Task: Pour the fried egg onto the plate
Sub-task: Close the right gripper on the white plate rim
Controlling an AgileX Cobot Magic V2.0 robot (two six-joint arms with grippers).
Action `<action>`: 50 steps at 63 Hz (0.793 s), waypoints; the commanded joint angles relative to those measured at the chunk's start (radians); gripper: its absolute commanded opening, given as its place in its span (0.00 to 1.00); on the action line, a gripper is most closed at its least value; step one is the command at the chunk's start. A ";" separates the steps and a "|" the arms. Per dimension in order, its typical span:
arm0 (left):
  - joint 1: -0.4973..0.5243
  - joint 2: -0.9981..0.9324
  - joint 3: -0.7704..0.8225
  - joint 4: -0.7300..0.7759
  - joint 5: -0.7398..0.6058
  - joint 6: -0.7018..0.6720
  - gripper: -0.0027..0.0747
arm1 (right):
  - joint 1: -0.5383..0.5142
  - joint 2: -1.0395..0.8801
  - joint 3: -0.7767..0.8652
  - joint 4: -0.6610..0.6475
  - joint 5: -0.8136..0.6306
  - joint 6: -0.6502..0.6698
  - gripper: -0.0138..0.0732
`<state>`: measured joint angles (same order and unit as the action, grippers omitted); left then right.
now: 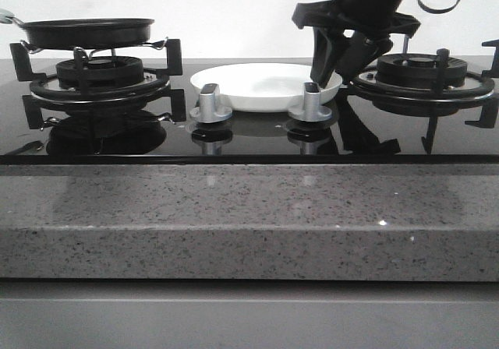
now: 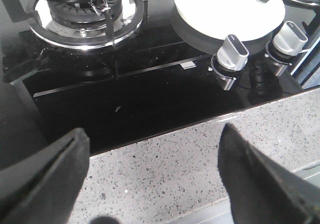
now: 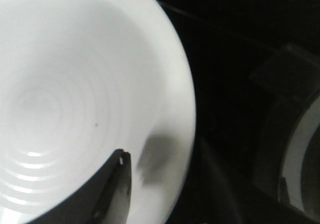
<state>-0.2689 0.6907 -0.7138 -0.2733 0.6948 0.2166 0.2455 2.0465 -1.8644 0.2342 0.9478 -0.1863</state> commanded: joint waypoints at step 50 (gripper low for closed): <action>-0.009 0.002 -0.037 -0.014 -0.025 0.000 0.72 | -0.035 -0.027 -0.078 0.070 0.131 -0.006 0.17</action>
<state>-0.2689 0.6921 -0.7138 -0.2733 0.7274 0.2166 0.2195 2.0777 -1.9120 0.2975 1.0669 -0.1745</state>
